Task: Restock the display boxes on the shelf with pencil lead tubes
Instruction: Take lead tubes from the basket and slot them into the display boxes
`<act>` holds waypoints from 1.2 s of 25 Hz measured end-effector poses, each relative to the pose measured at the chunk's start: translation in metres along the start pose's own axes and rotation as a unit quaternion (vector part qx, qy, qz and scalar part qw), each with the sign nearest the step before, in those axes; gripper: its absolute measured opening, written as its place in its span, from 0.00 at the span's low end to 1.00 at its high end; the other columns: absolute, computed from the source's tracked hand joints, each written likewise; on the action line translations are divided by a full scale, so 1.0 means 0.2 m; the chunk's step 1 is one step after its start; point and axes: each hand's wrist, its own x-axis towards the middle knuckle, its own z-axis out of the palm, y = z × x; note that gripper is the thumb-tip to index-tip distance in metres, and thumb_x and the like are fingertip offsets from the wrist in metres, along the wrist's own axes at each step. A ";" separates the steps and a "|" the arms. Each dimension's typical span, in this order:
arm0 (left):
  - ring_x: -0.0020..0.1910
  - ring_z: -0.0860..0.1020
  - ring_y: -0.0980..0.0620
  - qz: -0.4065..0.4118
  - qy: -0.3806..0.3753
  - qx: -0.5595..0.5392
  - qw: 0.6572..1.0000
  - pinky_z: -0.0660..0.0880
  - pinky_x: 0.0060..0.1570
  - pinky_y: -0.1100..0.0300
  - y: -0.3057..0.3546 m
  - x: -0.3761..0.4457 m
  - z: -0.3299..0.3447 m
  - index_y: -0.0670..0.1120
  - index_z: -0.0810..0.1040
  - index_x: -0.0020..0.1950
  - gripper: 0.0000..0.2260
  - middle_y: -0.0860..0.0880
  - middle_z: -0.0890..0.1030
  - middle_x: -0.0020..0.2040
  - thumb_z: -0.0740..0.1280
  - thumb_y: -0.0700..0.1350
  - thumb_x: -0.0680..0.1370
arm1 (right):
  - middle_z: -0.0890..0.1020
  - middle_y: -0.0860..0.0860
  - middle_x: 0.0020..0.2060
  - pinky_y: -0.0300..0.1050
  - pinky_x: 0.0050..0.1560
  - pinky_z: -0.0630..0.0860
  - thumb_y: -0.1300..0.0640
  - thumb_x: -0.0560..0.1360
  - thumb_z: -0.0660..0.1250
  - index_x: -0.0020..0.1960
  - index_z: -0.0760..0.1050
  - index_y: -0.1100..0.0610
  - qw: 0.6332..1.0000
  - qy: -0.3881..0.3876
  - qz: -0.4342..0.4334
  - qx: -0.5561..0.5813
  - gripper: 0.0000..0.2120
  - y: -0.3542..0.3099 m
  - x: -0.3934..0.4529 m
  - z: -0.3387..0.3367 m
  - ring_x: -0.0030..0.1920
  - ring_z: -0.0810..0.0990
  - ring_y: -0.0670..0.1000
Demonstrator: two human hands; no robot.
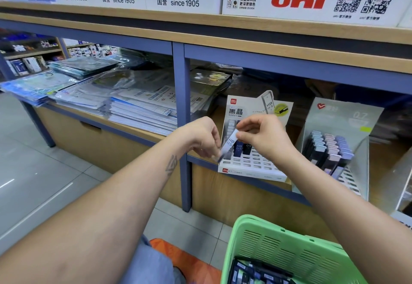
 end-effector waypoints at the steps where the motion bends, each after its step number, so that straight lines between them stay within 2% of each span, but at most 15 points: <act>1: 0.33 0.83 0.49 0.001 0.019 0.052 0.998 0.81 0.35 0.58 -0.01 0.01 0.02 0.40 0.82 0.44 0.05 0.44 0.84 0.37 0.77 0.35 0.72 | 0.85 0.50 0.43 0.39 0.48 0.81 0.64 0.74 0.75 0.50 0.84 0.57 0.998 0.006 -0.023 -0.052 0.06 0.01 -0.01 0.01 0.44 0.84 0.47; 3: 0.32 0.83 0.49 -0.003 0.061 0.119 0.991 0.82 0.35 0.58 -0.05 0.06 0.06 0.41 0.82 0.42 0.02 0.45 0.84 0.35 0.73 0.36 0.73 | 0.84 0.48 0.43 0.39 0.48 0.79 0.63 0.75 0.74 0.52 0.84 0.56 0.991 0.007 -0.064 -0.115 0.06 0.03 -0.02 0.04 0.44 0.82 0.45; 5: 0.33 0.84 0.47 -0.006 0.093 0.164 0.982 0.84 0.40 0.53 -0.08 0.08 0.11 0.43 0.81 0.43 0.01 0.44 0.84 0.38 0.70 0.38 0.74 | 0.85 0.49 0.44 0.46 0.52 0.80 0.63 0.76 0.73 0.53 0.84 0.56 0.982 0.004 -0.108 -0.153 0.07 0.06 -0.03 0.07 0.45 0.82 0.48; 7: 0.35 0.81 0.45 0.001 0.109 0.211 0.971 0.82 0.40 0.51 -0.09 0.09 0.15 0.44 0.76 0.40 0.07 0.46 0.80 0.38 0.70 0.42 0.76 | 0.86 0.51 0.45 0.51 0.52 0.80 0.62 0.76 0.73 0.52 0.84 0.56 0.973 0.006 -0.138 -0.184 0.06 0.09 -0.03 0.09 0.47 0.82 0.52; 9: 0.39 0.76 0.43 0.007 0.102 0.252 0.962 0.76 0.40 0.52 -0.09 0.08 0.19 0.45 0.69 0.36 0.13 0.47 0.75 0.38 0.68 0.43 0.78 | 0.86 0.52 0.45 0.52 0.51 0.80 0.62 0.76 0.73 0.52 0.84 0.55 0.970 0.011 -0.148 -0.193 0.06 0.10 -0.02 0.09 0.48 0.82 0.53; 10: 0.42 0.75 0.41 0.007 0.096 0.267 0.959 0.74 0.41 0.52 -0.10 0.07 0.20 0.45 0.68 0.36 0.13 0.46 0.74 0.41 0.67 0.42 0.78 | 0.86 0.52 0.45 0.52 0.51 0.80 0.62 0.76 0.73 0.52 0.84 0.56 0.969 0.010 -0.152 -0.194 0.06 0.10 -0.02 0.09 0.48 0.82 0.54; 13: 0.53 0.78 0.38 0.021 0.093 0.286 0.953 0.72 0.45 0.52 -0.11 0.08 0.24 0.44 0.75 0.46 0.03 0.42 0.79 0.53 0.66 0.43 0.78 | 0.86 0.52 0.47 0.49 0.53 0.78 0.63 0.76 0.73 0.51 0.86 0.57 0.961 -0.019 -0.164 -0.221 0.06 0.12 0.00 0.10 0.50 0.83 0.55; 14: 0.54 0.78 0.38 0.023 0.096 0.284 0.954 0.72 0.45 0.53 -0.11 0.09 0.24 0.44 0.78 0.50 0.04 0.42 0.79 0.54 0.66 0.44 0.78 | 0.86 0.52 0.48 0.49 0.53 0.78 0.63 0.76 0.72 0.52 0.86 0.57 0.956 -0.029 -0.169 -0.237 0.07 0.13 0.00 0.11 0.52 0.83 0.55; 17: 0.53 0.79 0.39 0.026 0.102 0.288 0.952 0.72 0.44 0.53 -0.11 0.09 0.25 0.45 0.80 0.55 0.08 0.45 0.79 0.53 0.68 0.47 0.78 | 0.84 0.50 0.50 0.53 0.53 0.79 0.63 0.77 0.70 0.55 0.86 0.56 0.950 -0.018 -0.174 -0.258 0.09 0.16 -0.01 0.12 0.53 0.81 0.56; 20: 0.47 0.77 0.41 0.025 0.101 0.290 0.952 0.72 0.42 0.53 -0.11 0.09 0.25 0.46 0.79 0.51 0.06 0.46 0.79 0.49 0.69 0.48 0.78 | 0.82 0.50 0.51 0.55 0.52 0.79 0.62 0.78 0.67 0.58 0.85 0.55 0.949 -0.024 -0.168 -0.267 0.11 0.16 -0.02 0.12 0.54 0.80 0.56; 22: 0.44 0.76 0.42 0.017 0.084 0.304 0.949 0.73 0.41 0.54 -0.10 0.07 0.23 0.45 0.76 0.43 0.08 0.48 0.76 0.43 0.69 0.48 0.78 | 0.81 0.50 0.53 0.55 0.54 0.79 0.62 0.79 0.66 0.61 0.83 0.55 0.950 -0.022 -0.170 -0.260 0.13 0.15 -0.04 0.09 0.55 0.80 0.56; 24: 0.40 0.80 0.43 0.013 0.042 0.329 0.943 0.75 0.39 0.54 -0.07 0.02 0.20 0.45 0.71 0.36 0.13 0.49 0.75 0.36 0.68 0.47 0.78 | 0.82 0.50 0.54 0.52 0.55 0.79 0.63 0.79 0.66 0.62 0.81 0.55 0.959 0.013 -0.164 -0.229 0.14 0.15 -0.11 0.02 0.54 0.80 0.54; 27: 0.34 0.83 0.46 0.022 -0.072 0.331 0.941 0.82 0.38 0.53 -0.01 -0.07 0.21 0.44 0.74 0.37 0.12 0.49 0.79 0.31 0.68 0.46 0.79 | 0.85 0.48 0.50 0.48 0.52 0.79 0.65 0.77 0.67 0.55 0.83 0.55 0.967 0.040 -0.146 -0.205 0.11 0.22 -0.34 -0.07 0.50 0.82 0.50; 28: 0.33 0.83 0.47 0.028 -0.108 0.324 0.939 0.82 0.38 0.53 0.01 -0.10 0.26 0.44 0.76 0.39 0.11 0.49 0.81 0.32 0.68 0.46 0.80 | 0.85 0.47 0.48 0.47 0.51 0.79 0.65 0.76 0.67 0.52 0.84 0.54 0.968 0.017 -0.129 -0.213 0.10 0.27 -0.43 -0.09 0.49 0.82 0.49; 30: 0.35 0.83 0.46 0.058 -0.145 0.344 0.926 0.83 0.39 0.52 0.03 -0.11 0.41 0.43 0.79 0.41 0.10 0.47 0.83 0.35 0.68 0.47 0.79 | 0.83 0.45 0.46 0.47 0.49 0.78 0.63 0.75 0.66 0.49 0.83 0.51 0.962 -0.078 -0.062 -0.254 0.10 0.40 -0.59 -0.09 0.49 0.82 0.49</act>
